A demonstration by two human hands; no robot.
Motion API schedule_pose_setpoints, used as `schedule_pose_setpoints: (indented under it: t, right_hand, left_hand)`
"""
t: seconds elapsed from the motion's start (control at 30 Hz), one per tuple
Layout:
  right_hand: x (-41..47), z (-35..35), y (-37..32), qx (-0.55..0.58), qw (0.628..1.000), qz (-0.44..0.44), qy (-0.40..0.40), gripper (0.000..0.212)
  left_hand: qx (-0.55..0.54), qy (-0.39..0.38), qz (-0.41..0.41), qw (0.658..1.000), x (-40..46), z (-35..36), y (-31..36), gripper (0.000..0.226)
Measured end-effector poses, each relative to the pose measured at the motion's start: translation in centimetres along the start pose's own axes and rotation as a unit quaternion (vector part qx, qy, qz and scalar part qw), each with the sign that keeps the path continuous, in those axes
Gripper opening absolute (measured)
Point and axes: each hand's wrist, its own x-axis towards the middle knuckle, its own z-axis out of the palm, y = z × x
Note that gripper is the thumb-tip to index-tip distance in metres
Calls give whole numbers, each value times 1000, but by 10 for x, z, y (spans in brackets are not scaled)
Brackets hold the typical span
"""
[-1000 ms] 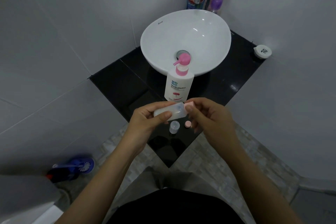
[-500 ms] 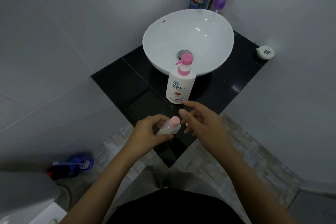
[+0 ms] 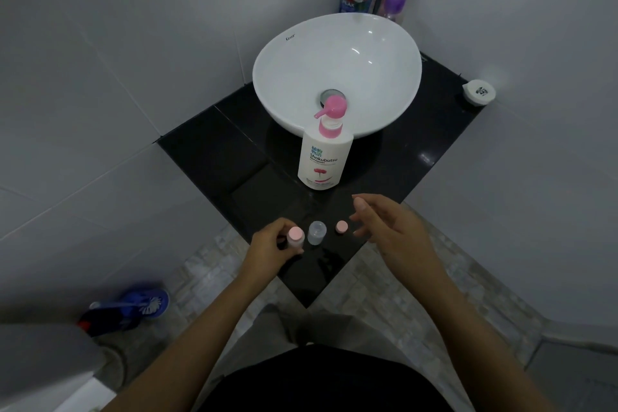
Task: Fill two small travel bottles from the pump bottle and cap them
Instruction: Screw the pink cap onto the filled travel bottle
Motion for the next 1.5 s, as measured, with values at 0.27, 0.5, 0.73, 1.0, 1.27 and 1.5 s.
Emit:
schedule_pose_setpoints:
  t: [0.27,0.5,0.73,1.0,1.27,1.5]
  right_hand:
    - [0,-3,3,-1,1000,-6,-5,22]
    - [-2,-4,-1,15,1000,-23,6,30]
    - [-3,-11,4,7,999,-32,25,12]
    - [-4,-8,4,14,999,-25,19,34]
    - [-2,1,1,12,1000,-24,-6,37]
    - [-6,-3,3,15,1000,-21,9,31]
  left_hand:
    - [93,43,2,995,0,1,-3,78]
    - [193,93,86,973,10,17,15,78]
    - [250,102,99,958,15,21,23,59]
    - [140,74,92,983,10,1,23,66]
    - [271,26,104,957,20,0,25,61]
    - [304,21,93,948,23,7,31,39]
